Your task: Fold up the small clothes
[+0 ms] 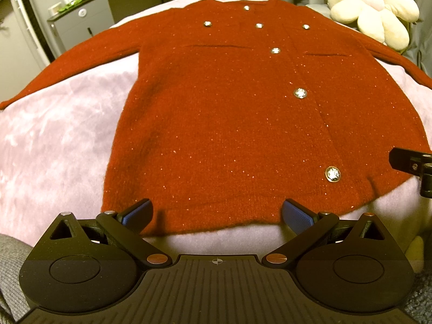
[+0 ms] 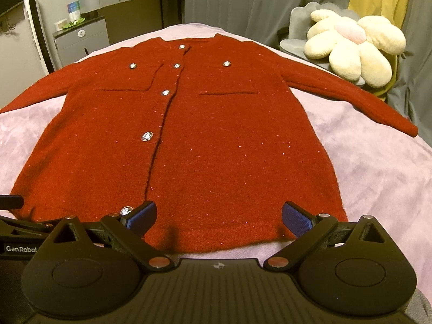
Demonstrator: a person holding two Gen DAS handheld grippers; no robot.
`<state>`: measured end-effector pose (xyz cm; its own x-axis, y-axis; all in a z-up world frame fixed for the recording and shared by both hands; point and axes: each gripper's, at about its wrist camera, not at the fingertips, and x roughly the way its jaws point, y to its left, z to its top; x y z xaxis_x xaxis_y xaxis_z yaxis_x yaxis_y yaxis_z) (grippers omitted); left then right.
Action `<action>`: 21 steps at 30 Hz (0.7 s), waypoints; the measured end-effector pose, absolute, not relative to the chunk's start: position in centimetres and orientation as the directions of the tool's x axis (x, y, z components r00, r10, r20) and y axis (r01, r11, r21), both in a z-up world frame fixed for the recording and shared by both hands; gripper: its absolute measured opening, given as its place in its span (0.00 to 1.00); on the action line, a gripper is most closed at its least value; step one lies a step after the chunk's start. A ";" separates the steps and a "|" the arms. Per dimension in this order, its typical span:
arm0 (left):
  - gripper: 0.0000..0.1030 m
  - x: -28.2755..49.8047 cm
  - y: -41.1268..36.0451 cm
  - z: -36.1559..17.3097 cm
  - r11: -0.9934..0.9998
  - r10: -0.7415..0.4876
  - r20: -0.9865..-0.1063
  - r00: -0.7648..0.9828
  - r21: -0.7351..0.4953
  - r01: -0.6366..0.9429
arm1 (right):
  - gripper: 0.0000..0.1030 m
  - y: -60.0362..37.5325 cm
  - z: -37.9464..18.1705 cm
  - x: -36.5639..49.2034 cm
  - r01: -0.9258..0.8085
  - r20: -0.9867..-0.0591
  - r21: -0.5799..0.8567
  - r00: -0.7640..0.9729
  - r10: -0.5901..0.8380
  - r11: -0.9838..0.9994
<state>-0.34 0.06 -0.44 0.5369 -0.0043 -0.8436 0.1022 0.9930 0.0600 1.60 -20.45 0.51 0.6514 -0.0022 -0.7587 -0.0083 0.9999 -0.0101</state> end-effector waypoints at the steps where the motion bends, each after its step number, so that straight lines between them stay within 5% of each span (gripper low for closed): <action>1: 1.00 -0.4 0.0 -0.4 0.993 -0.005 -0.845 0.536 0.059 0.102 | 0.96 -20.5 0.6 1.7 -0.013 -0.758 0.000 0.652 0.009 1.000; 21: 1.00 0.1 0.3 -0.3 0.994 -0.014 -0.855 0.518 0.045 0.100 | 0.96 -21.3 1.0 1.7 -0.004 -0.754 0.082 0.653 0.065 0.997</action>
<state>0.10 0.34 -0.29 0.5182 -0.0136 -0.8552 0.1005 0.9939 0.0450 1.67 -21.29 1.02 0.6534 0.0653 -0.7542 -0.0044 0.9966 0.0825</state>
